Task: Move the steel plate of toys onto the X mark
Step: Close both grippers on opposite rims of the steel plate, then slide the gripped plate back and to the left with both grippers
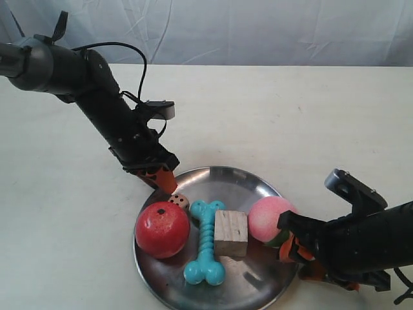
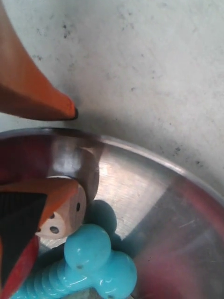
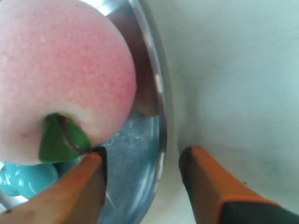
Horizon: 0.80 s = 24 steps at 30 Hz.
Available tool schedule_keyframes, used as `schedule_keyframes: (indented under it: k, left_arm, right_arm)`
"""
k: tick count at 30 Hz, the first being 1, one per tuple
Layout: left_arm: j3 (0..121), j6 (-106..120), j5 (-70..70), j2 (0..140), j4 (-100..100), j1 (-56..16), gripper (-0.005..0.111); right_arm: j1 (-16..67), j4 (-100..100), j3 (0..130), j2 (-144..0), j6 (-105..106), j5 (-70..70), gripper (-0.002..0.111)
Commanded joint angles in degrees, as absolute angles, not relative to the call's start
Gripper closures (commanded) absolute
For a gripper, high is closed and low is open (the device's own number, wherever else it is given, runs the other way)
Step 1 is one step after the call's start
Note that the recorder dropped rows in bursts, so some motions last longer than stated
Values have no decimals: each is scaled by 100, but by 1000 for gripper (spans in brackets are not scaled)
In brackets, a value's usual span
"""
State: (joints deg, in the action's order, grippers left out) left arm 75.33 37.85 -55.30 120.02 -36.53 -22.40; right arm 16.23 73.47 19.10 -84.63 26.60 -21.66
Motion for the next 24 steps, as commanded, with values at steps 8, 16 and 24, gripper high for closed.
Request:
schedule_keyframes:
  k: [8,16,24]
  left_arm:
    - [7568,3811,-5481,11994,-3595,-2534,67]
    - [7568,3811,-5481,11994,-3573,-2534,67]
    - [7568,3811,-5529,11994,-3533,-2534,67]
  right_arm:
    - [1614,7379,1893,-8466,2766,-2019,58]
    - [1903,7486,1893,-8914,2853,-1881,58]
    - [2471,7897,1917,-9110,2853,-1504,59]
